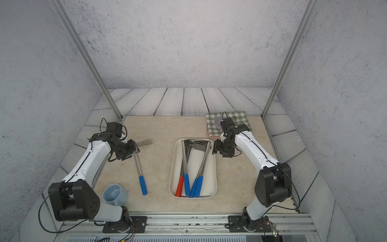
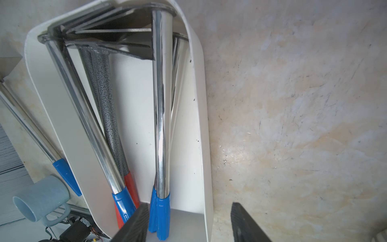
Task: Put the small hoe into the storage box
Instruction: Pick up the hoe from the center of the board.
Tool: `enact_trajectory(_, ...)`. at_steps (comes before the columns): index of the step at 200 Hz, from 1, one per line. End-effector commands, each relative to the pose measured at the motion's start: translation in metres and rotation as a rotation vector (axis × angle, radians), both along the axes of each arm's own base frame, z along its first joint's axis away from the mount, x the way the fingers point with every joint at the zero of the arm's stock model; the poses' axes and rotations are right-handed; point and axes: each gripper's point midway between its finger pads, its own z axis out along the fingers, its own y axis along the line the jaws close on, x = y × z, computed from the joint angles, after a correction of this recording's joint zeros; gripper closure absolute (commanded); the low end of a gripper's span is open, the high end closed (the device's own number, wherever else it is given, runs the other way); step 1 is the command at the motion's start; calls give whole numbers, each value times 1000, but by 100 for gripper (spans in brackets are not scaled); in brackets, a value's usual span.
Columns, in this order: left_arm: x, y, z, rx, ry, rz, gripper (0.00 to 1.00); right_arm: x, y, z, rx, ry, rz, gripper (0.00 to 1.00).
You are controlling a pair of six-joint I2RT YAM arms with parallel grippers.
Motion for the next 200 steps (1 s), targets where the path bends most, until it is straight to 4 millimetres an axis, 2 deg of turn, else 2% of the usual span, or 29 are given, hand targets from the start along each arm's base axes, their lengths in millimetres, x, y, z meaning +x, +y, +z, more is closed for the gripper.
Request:
enact_trajectory(1,-13,7,-20,5,111,-22,45,-6,-5,-1,-30,7,7,35)
enact_trajectory(113,-7,18,-64,41,218,-32,44,-11,-3,-10,-20,23,22,36)
enact_trajectory(200,-1,23,-86,48,268,-24,46,-12,-2,-16,-14,34,27,35)
